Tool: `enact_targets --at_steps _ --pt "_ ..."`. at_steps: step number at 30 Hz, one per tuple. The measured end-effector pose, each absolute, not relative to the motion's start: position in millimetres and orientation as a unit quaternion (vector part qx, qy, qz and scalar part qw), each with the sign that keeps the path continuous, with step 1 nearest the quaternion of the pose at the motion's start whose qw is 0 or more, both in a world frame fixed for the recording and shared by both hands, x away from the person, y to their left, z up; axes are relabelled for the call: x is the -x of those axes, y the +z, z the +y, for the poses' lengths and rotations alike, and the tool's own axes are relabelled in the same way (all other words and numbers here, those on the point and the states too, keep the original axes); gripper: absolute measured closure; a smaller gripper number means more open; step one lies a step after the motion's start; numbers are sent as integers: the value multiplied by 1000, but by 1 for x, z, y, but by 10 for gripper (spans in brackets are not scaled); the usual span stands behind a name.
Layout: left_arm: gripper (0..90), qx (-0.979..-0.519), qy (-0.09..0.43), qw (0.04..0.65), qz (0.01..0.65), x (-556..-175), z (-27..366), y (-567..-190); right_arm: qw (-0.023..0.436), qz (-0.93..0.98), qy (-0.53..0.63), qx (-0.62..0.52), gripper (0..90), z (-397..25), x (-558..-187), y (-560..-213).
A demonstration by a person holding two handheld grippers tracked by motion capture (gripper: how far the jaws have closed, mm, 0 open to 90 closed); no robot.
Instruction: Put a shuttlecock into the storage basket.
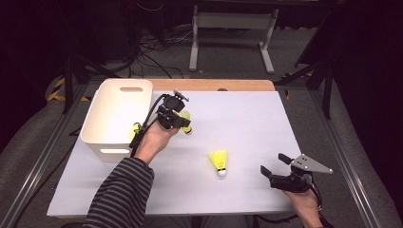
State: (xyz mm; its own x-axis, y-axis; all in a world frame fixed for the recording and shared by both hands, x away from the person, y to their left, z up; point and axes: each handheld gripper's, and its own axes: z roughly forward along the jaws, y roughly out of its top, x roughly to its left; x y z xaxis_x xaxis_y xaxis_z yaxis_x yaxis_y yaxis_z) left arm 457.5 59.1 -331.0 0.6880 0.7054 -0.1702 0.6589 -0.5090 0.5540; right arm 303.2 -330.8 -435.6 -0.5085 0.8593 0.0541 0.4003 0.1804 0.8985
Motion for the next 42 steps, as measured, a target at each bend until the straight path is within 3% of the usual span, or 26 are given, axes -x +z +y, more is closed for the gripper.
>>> enact_targets --at_steps 42 --pt "894 -859 43 313 402 -451 84 -307 242 729 474 -430 120 -331 -303 -436"
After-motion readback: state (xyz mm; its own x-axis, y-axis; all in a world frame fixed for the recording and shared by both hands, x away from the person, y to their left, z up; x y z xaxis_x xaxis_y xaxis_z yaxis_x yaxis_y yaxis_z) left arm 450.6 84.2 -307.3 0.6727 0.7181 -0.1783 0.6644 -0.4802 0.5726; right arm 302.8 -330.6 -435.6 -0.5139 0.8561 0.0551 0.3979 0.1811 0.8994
